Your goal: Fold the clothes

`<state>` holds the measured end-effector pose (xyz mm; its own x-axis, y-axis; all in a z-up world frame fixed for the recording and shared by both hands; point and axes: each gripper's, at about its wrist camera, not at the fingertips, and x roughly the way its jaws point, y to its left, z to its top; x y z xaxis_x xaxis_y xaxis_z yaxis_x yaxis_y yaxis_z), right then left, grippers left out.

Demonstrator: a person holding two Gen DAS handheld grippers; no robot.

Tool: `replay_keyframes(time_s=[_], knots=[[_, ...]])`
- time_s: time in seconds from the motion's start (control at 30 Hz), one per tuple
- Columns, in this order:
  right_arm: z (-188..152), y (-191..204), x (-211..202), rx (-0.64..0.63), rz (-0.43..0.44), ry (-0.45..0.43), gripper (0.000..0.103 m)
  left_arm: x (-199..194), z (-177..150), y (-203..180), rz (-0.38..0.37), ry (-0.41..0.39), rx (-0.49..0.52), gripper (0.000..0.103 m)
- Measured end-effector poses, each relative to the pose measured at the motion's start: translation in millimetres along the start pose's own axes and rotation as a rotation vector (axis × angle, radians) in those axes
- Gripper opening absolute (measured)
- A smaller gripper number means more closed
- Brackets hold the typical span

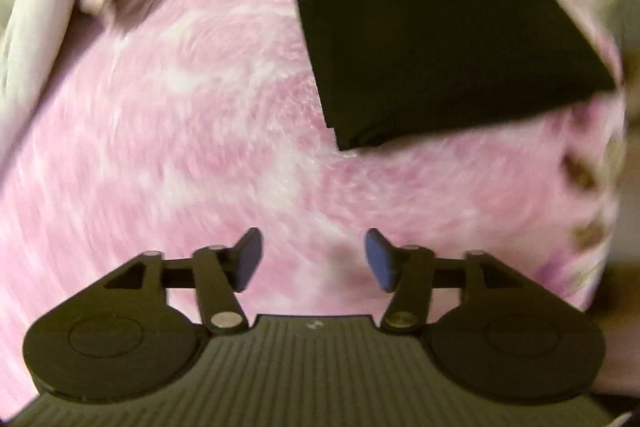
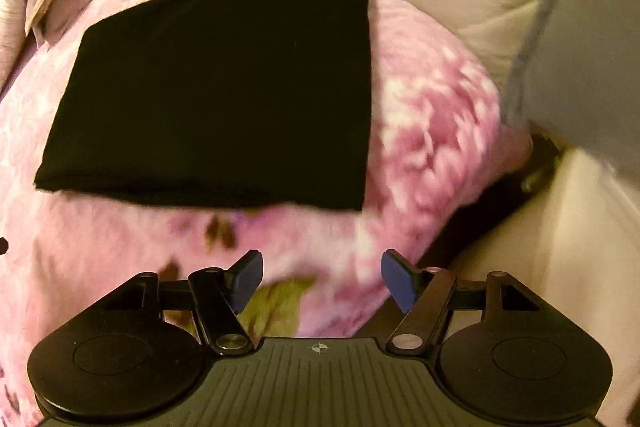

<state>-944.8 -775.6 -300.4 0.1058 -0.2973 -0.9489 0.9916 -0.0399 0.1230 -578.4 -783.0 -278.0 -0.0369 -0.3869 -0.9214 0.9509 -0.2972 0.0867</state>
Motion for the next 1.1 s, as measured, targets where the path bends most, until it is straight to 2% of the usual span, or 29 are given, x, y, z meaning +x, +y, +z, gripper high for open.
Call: replay_keyframes(time_s=[0.03,0.13,0.2,0.27,0.33,0.4,0.47,0.53,0.63,0.8,0.97,1.1], knots=[[-4.2,2.1,-5.5,-0.005,-0.001,0.007,0.070,-7.9,-1.6,2.7,-0.021,-0.003,-0.069,0.068],[-16.2,7.8,-24.5,-0.006,0.009,0.015,0.070,-33.1,-6.8,6.3,-0.079,-0.040,-0.242,0.070],[-23.5,10.7,-41.7,0.010,0.009,0.000,0.071,-47.0,-11.2,7.1,-0.126,-0.074,-0.320,0.070],[-33.2,14.8,-60.9,0.045,0.006,-0.024,0.071,-63.2,-12.6,4.5,-0.163,-0.094,-0.341,0.070],[-39.1,19.1,-80.1,0.082,0.000,-0.050,0.071,-80.3,-12.2,1.9,-0.202,-0.120,-0.303,0.071],[-46.2,27.4,-103.2,0.116,-0.013,-0.094,0.072,-98.2,-12.0,-2.2,-0.228,-0.138,-0.213,0.071],[-53.5,37.9,-126.1,0.137,-0.029,-0.141,0.072,-114.2,-14.1,-5.1,-0.213,-0.169,-0.135,0.073],[-61.7,50.7,-147.6,0.149,-0.049,-0.182,0.072,-130.2,-16.8,-0.7,-0.222,-0.193,-0.151,0.075],[-74.7,73.0,-174.7,0.149,-0.089,-0.228,0.072,-151.0,-19.2,5.3,-0.252,-0.188,-0.166,0.079],[-100.6,113.4,-207.2,0.124,-0.115,-0.286,0.072,-189.6,-30.0,4.2,-0.233,-0.224,-0.086,0.079],[-122.2,144.9,-229.3,0.115,-0.104,-0.298,0.072,-205.2,-48.7,0.8,-0.215,-0.215,-0.039,0.079],[-123.0,152.4,-241.1,0.101,-0.087,-0.306,0.073,-217.4,-56.5,-1.1,-0.203,-0.212,-0.043,0.079]])
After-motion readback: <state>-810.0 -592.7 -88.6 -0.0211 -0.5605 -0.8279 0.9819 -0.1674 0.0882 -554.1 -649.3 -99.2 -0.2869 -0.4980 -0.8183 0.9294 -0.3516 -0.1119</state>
